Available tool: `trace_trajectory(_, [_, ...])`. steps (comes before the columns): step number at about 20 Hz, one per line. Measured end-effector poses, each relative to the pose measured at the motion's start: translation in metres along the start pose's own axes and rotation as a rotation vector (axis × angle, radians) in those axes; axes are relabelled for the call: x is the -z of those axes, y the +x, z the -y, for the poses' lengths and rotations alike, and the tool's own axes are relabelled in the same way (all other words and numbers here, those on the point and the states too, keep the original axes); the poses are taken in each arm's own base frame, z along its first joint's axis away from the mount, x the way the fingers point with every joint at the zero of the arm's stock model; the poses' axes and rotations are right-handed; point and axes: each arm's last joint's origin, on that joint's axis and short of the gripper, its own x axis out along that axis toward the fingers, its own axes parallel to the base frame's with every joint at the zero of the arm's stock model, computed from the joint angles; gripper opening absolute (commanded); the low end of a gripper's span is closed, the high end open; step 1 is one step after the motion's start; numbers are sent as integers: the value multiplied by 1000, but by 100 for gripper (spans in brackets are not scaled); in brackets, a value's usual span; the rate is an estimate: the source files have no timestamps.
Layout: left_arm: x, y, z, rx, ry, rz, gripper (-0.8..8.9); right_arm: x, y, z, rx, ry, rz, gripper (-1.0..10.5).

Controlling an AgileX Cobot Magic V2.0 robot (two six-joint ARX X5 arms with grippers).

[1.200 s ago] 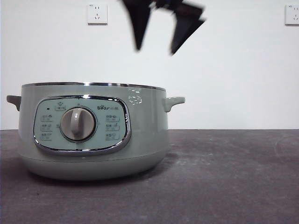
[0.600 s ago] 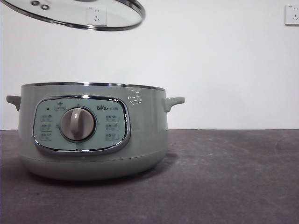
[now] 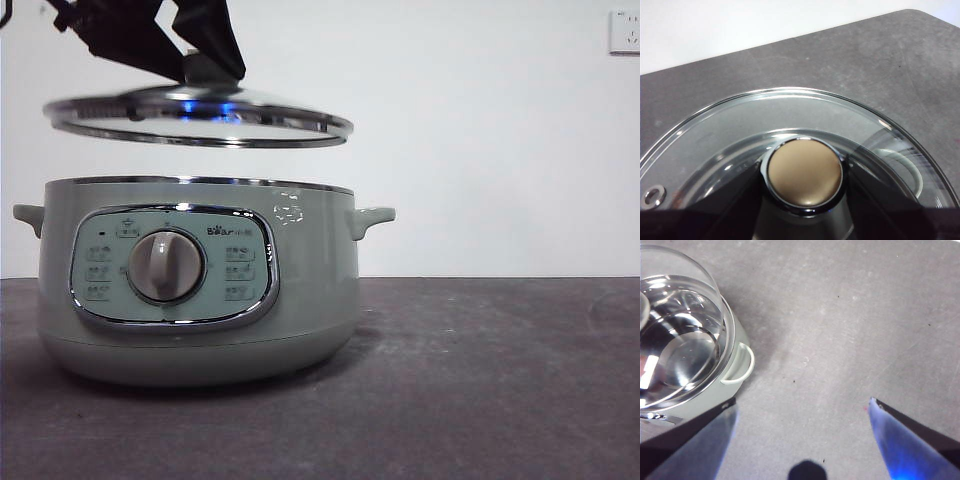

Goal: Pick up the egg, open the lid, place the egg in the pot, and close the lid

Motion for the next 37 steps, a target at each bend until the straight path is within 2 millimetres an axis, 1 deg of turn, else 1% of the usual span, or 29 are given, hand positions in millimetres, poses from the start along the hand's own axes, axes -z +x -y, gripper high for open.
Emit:
trace_trajectory(3, [7,8,1,0,-6,-6,-9,0,0,0,0,3,-1,438])
trace_trajectory(6, [17,25,2,-5,1,-61,-9,0,0,0,-1,4,-2,438])
trace_trajectory(8, [21,33,3,-11,-22,-68,-9,0,0,0,-1,4,-1,438])
trace_trajectory(14, [23,30,2,-57,-54,-103,-9,1,-2,0,-2,8,2,438])
trace_trajectory(18, [23,30,1,-80,-37,-110,-9,1,-2,0,-2,8,2,438])
trace_trajectory(26, [24,27,2,-29,-36,-146,-9,1,-2,0,-2,9,3,438])
trace_trajectory(34, [24,27,2,-23,-40,-149,-9,1,-2,0,-2,11,3,438])
trace_trajectory(37, [24,27,1,-10,-48,-168,9,1,-2,0,-2,11,3,438])
